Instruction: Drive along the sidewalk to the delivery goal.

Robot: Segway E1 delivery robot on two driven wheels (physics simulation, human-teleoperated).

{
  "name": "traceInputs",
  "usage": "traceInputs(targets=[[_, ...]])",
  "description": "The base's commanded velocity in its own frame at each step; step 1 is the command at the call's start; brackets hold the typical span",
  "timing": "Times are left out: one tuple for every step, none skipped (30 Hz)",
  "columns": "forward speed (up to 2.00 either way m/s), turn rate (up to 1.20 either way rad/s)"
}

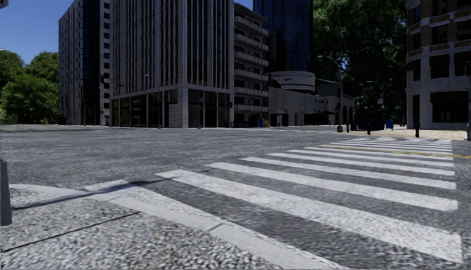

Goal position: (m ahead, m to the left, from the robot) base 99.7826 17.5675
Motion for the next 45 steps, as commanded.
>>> traceInputs(targets=[[2.0,-0.49],[2.0,-0.49],[2.0,-0.49],[2.0,-0.49],[1.99,-0.49],[1.92,-0.49],[1.92,-0.49],[1.87,-0.49],[1.8,-0.49],[1.71,-0.49],[1.71,-0.49],[1.6,-0.49],[1.52,-0.49],[1.49,-0.49],[1.49,-0.49],[1.48,-0.49],[1.48,-0.49],[1.48,-0.49],[1.48,-0.49],[1.48,-0.49],[1.48,-0.49],[1.48,-0.49],[1.48,-0.49],[1.48,-0.49],[1.48,-0.49],[1.48,-0.49],[1.48,-0.49],[1.48,-0.49],[1.48,-0.49],[1.48,-0.49],[1.48,-0.49],[1.48,-0.49],[1.48,-0.49],[1.48,-0.49],[1.48,-0.49],[1.48,-0.49],[1.48,-0.49],[1.48,-0.49],[1.48,-0.49],[1.48,-0.49],[1.48,-0.49],[1.48,-0.49],[1.48,-0.49],[1.48,-0.49],[1.48,-0.49]])
